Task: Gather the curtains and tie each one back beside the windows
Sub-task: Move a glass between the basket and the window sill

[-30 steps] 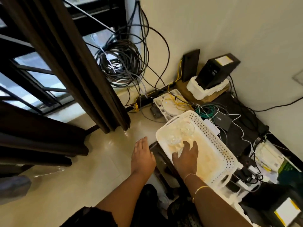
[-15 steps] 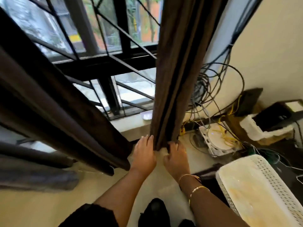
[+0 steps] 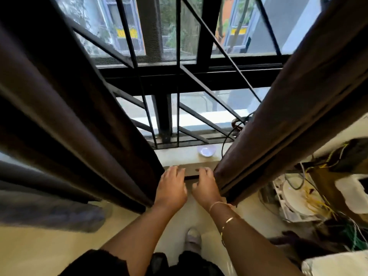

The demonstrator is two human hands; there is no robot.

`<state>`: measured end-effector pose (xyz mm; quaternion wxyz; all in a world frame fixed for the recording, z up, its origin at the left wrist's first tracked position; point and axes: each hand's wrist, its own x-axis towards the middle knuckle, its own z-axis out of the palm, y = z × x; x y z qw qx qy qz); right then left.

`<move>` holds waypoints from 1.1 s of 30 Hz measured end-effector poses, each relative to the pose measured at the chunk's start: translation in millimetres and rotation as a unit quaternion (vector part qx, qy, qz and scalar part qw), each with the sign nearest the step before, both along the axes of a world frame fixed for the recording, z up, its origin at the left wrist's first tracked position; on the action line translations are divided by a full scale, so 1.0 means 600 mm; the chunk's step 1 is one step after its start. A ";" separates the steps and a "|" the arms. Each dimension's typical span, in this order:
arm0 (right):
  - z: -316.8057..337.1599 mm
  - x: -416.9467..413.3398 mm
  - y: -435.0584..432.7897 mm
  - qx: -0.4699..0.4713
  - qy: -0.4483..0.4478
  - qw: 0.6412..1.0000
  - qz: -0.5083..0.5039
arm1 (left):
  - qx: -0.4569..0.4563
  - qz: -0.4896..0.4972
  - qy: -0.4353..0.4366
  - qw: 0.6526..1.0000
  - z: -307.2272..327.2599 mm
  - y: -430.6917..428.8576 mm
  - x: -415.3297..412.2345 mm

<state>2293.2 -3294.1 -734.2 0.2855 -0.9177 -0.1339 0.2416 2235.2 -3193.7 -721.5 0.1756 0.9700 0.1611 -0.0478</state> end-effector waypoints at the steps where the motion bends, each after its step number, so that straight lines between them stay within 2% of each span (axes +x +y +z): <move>1: -0.008 0.011 0.007 -0.002 0.007 1.000 -0.002 | -0.001 0.005 0.009 1.000 -0.008 0.006 0.010; 7: -0.056 0.077 0.019 -0.029 0.028 0.999 0.006 | 0.018 -0.029 0.085 0.996 -0.064 0.031 0.068; 15: -0.199 0.204 0.060 -0.035 0.041 0.998 -0.037 | 0.094 -0.161 0.049 0.981 -0.191 0.097 0.224; 19: -0.281 0.270 0.066 -0.034 0.036 0.998 -0.048 | 0.114 -0.151 0.030 0.981 -0.265 0.102 0.308; 22: -0.341 0.300 0.062 -0.056 0.046 0.996 -0.054 | 0.161 -0.156 0.055 0.973 -0.326 0.103 0.361; 25: -0.394 0.317 0.053 -0.061 0.057 0.993 -0.087 | 0.184 -0.086 0.063 0.977 -0.377 0.115 0.386; 27: -0.417 0.325 0.049 -0.061 0.051 0.993 -0.092 | 0.246 -0.088 -0.002 0.965 -0.389 0.121 0.391; 31: -0.453 0.335 0.043 -0.065 0.016 0.989 -0.128 | 0.309 -0.117 0.003 0.944 -0.399 0.121 0.396; 33: -0.466 0.341 0.046 -0.062 -0.001 0.986 -0.153 | 0.334 -0.118 0.040 0.934 -0.386 0.121 0.393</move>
